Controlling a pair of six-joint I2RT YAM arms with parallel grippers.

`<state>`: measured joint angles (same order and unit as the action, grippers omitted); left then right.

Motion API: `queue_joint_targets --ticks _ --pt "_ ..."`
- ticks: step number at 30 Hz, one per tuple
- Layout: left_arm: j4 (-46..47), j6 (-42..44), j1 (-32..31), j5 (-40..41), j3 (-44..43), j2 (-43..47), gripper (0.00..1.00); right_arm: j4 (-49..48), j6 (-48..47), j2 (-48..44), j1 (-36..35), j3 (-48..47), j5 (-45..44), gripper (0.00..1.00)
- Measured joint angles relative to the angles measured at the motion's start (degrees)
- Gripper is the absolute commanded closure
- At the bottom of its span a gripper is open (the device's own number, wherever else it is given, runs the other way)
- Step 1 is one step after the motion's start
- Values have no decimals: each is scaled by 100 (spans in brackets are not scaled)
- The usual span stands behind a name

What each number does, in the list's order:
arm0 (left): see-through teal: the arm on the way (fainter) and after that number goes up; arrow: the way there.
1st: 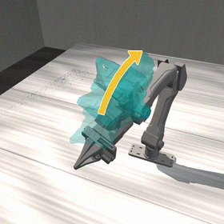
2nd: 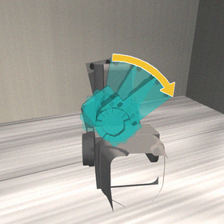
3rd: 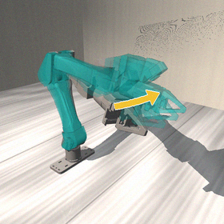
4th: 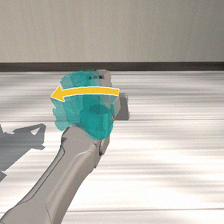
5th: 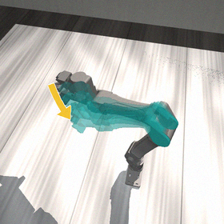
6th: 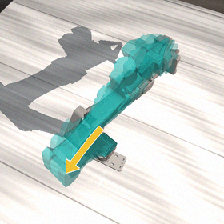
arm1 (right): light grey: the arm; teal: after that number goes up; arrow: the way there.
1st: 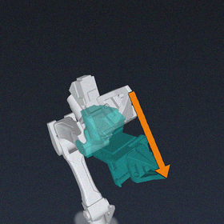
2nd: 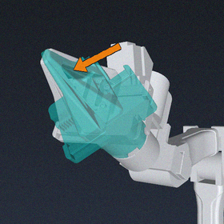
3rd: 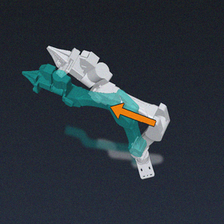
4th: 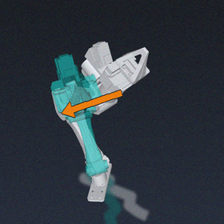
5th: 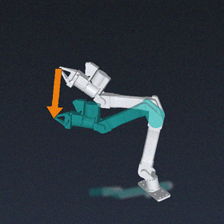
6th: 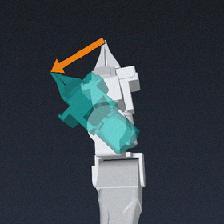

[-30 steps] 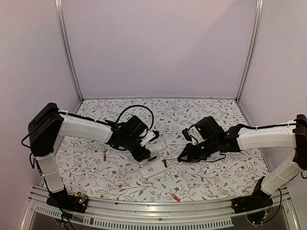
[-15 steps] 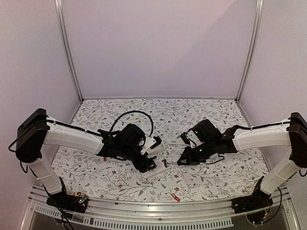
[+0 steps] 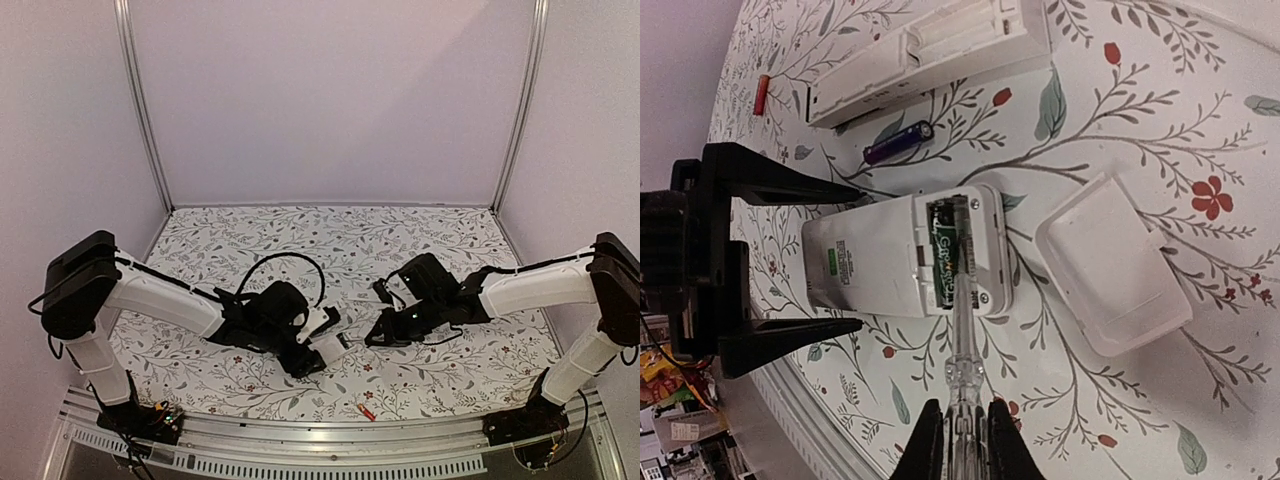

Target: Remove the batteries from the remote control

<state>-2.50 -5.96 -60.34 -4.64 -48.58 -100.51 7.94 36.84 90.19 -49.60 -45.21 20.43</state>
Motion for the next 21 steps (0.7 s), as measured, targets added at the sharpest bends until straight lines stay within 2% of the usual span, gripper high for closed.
queue_joint_targets --ticks 4,7,11,15,21 --pt "149 -2 -20 4 22 -96 54 -365 92 15 17 190 195 100" --pt "160 -4 -31 42 26 -98 58 -951 229 15 103 538 516 100" --pt "168 0 -37 116 33 -98 61 -1547 393 -24 225 909 866 100" --pt "170 0 -52 162 37 -98 61 -1652 413 -280 245 1093 994 100" --pt "205 -11 -52 208 37 -118 62 -1871 225 -601 140 1119 1692 100"
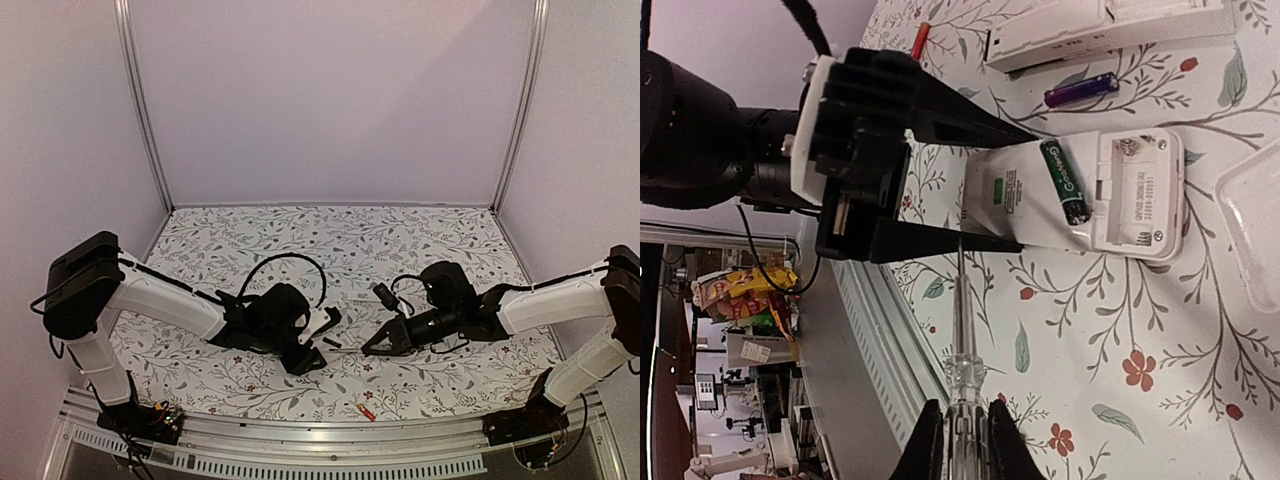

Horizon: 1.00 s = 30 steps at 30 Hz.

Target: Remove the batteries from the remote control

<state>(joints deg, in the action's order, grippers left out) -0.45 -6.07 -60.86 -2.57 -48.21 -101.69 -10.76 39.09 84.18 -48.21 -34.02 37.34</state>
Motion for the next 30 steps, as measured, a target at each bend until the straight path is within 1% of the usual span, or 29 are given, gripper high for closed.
queue_joint_targets --ticks 7,13,17,22,30 --pt "22 -26 0 55 0 -7 62 -22 -101 -85 -4 2 -24 100" --pt "28 -68 0 79 0 -9 62 114 -98 -179 -4 0 -549 100" --pt "33 -70 0 83 0 -9 62 389 -96 -166 -4 -96 -973 100" --pt "44 -87 0 87 0 -13 62 461 -103 72 -4 -302 -1198 100" --pt "61 -87 0 94 0 -20 62 472 -234 601 -4 -586 -1008 100"
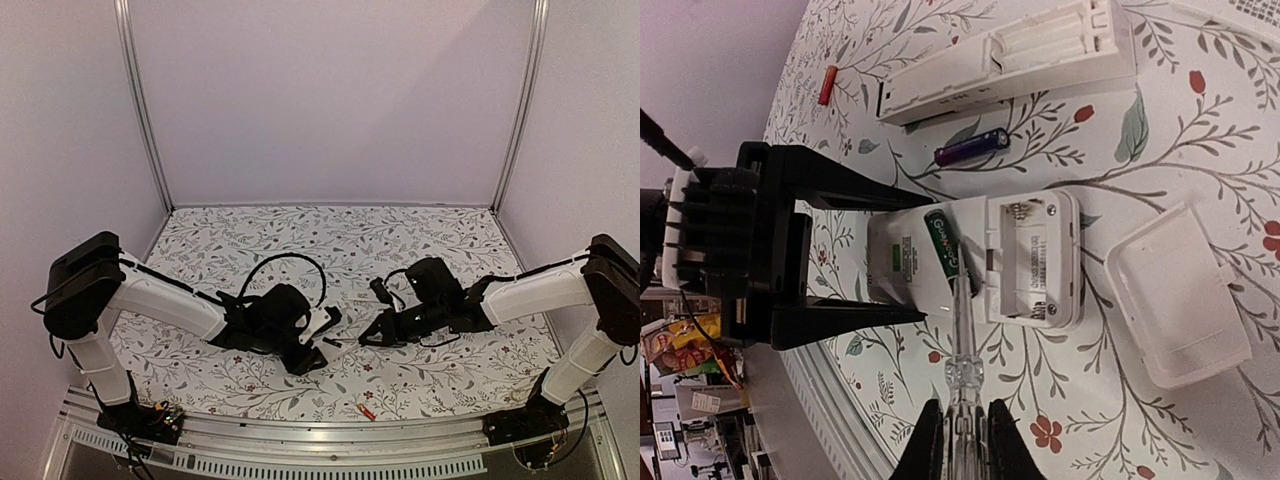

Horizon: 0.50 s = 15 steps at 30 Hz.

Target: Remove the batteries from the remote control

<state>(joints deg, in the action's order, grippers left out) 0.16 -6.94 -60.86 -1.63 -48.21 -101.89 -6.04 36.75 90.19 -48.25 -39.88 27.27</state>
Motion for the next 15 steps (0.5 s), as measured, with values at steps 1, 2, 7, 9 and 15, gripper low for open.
queue_joint_targets --ticks 1,2,7,9,15 --pt "0 0 0 0 0 0 62 0 -20 46 0 -13 39 100" --pt "2 0 0 2 0 -2 62 0 -37 83 -2 -20 76 100" --pt "4 -4 0 13 0 -2 50 -4 -146 284 -79 -160 315 100" --pt "7 -13 0 17 0 -2 43 -15 -181 348 -142 -197 378 100" --pt "28 -33 0 131 -2 -11 24 -39 -219 457 -348 -271 581 100"
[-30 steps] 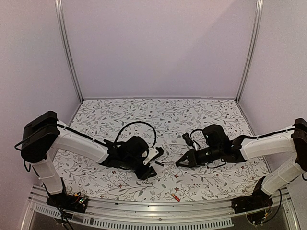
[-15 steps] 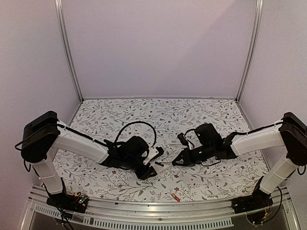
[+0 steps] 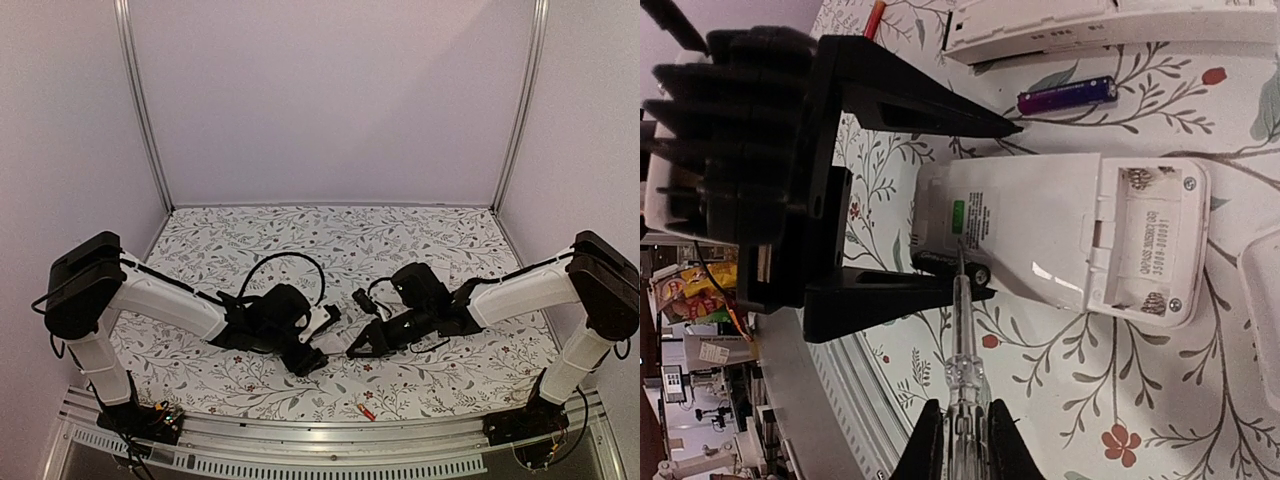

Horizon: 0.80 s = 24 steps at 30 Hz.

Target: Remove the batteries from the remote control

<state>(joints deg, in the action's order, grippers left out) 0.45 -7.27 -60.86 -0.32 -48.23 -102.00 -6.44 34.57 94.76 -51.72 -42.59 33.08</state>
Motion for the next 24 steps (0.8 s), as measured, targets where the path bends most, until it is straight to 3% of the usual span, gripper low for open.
queue_joint_targets --ticks 11,19,24 --pt "107 11 2 -61 214 208 14 127 13 -133 -28 -66 -313 100" --pt "247 -4 28 -706 396 1272 10 297 232 -1620 466 402 -1425 100" --pt "44 -85 247 -859 146 1744 10 614 380 -2415 1231 828 -1950 100"
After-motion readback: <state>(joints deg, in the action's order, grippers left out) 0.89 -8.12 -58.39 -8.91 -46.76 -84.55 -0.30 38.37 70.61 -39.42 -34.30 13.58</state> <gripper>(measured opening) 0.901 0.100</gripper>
